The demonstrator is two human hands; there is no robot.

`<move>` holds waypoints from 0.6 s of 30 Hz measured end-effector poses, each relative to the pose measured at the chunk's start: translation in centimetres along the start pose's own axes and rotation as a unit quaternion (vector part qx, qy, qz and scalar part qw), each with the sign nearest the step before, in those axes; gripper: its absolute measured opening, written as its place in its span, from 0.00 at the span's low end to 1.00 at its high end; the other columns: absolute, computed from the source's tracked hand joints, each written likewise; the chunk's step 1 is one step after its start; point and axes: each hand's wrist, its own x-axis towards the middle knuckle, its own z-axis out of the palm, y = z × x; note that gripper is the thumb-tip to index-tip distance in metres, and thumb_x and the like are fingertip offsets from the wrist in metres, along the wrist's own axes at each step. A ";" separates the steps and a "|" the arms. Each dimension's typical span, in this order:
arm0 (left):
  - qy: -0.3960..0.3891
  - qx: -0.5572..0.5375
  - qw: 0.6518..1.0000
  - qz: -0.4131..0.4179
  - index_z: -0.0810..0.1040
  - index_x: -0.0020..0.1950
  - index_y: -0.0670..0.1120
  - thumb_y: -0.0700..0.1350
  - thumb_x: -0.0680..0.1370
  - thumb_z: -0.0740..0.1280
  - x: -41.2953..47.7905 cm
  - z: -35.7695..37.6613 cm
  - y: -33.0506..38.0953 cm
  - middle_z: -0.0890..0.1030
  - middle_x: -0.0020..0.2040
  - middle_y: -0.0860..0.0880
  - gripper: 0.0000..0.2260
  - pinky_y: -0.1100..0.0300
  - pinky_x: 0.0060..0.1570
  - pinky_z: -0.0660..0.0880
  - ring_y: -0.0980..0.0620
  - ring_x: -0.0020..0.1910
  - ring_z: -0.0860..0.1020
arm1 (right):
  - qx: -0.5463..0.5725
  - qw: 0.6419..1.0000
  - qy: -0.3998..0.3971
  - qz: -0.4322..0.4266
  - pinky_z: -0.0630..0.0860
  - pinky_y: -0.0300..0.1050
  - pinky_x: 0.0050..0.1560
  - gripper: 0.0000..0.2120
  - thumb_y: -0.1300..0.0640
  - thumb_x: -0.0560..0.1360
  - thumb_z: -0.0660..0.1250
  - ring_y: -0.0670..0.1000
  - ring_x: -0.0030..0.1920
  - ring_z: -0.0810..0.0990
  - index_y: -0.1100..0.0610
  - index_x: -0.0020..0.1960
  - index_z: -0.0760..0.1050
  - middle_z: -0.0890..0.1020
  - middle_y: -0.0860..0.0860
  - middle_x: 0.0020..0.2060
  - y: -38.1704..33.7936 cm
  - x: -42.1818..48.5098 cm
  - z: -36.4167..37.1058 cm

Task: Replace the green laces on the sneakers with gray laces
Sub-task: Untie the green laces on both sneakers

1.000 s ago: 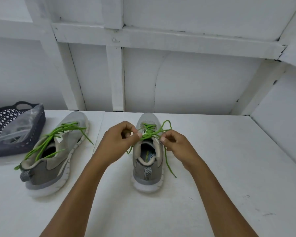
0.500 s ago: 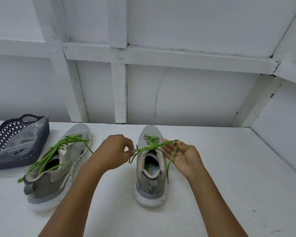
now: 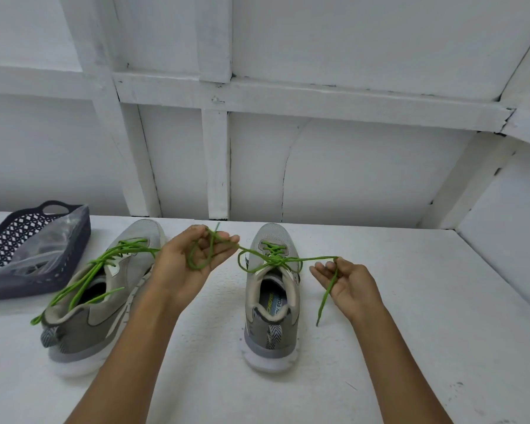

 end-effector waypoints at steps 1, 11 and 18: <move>0.008 -0.022 1.000 0.003 0.71 0.41 0.42 0.40 0.81 0.58 0.1 -0.1 0.1 0.79 0.36 0.42 0.10 0.46 0.52 0.81 0.41 0.42 0.82 | 0.042 0.999 -0.007 0.009 0.83 0.55 0.33 0.12 0.67 0.83 0.53 0.59 0.40 0.79 0.63 0.43 0.70 0.76 0.58 0.30 -0.2 0.1 -0.3; 0.102 0.186 0.977 0.024 0.70 0.41 0.46 0.42 0.81 0.63 1.1 -1.7 0.4 0.71 0.35 0.48 0.09 0.63 0.24 0.61 0.55 0.26 0.61 | -0.019 0.998 -0.058 -0.002 0.72 0.40 0.26 0.14 0.66 0.82 0.51 0.48 0.23 0.67 0.58 0.40 0.66 0.69 0.51 0.26 -0.3 0.5 0.2; -0.050 0.586 0.809 -0.007 0.83 0.43 0.49 0.49 0.75 0.74 -0.2 -0.2 -0.3 0.77 0.35 0.55 0.05 0.66 0.30 0.66 0.59 0.27 0.69 | -0.526 0.822 -0.192 -0.107 0.64 0.36 0.30 0.06 0.56 0.79 0.69 0.43 0.26 0.65 0.58 0.45 0.77 0.70 0.42 0.25 -0.6 -1.4 2.5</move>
